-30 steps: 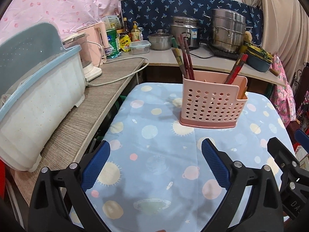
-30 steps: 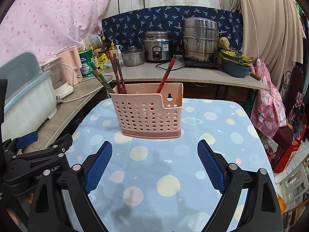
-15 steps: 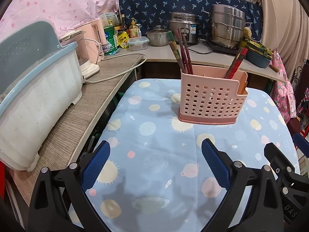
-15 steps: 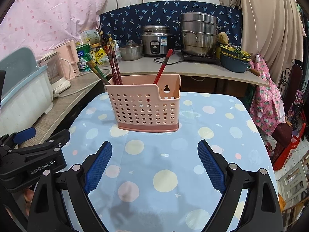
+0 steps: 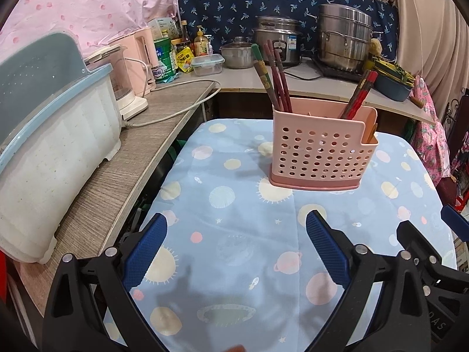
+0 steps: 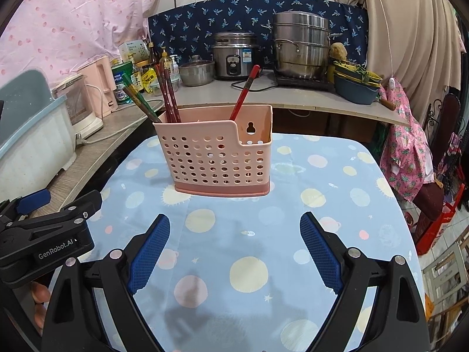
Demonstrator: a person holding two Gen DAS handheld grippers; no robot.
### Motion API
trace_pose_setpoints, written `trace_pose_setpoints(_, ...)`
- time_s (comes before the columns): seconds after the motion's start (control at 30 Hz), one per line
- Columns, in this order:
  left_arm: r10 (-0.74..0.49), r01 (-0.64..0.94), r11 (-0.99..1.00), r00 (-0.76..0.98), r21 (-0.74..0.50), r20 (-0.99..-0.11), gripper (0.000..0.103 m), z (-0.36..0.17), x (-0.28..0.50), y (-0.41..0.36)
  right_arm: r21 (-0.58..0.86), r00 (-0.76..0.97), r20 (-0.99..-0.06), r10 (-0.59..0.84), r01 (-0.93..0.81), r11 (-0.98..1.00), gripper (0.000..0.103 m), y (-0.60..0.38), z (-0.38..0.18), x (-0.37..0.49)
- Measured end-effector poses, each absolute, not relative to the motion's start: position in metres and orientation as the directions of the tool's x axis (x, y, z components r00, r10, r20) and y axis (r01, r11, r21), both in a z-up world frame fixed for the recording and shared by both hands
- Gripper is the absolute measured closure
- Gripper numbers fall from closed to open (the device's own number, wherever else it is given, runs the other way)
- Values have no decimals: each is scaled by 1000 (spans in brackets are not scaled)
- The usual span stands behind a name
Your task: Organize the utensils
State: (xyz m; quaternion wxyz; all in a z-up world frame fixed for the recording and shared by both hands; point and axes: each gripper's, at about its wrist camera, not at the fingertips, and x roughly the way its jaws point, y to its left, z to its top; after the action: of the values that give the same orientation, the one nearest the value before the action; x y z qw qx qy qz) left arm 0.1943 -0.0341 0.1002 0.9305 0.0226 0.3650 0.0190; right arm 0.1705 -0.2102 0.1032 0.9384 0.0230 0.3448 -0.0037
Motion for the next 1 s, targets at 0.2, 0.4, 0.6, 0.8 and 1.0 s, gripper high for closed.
trace_pose_setpoints(0.2,58,-25,998,731,58,-680,10,100,200,-38,41,757,-653,9,23,999,17,-210,100,177)
trace_pose_setpoints(0.4,64,-31,998,716,60,-696,10,96,206,-39,41,751,-660,4,31,999,17,-212,97,184)
trace_pose_setpoints(0.6,59,-11,997,724,74,-688,10,96,209,-44,46,750,-661,5,33,998,17,-214,96,189)
trace_pose_setpoints(0.8,64,-7,996,717,85,-694,10,93,212,-48,49,747,-665,6,35,998,17,-215,94,192)
trace_pose_setpoints(1.0,82,-17,995,712,100,-697,10,91,215,-50,48,744,-668,5,37,998,17,-217,92,196)
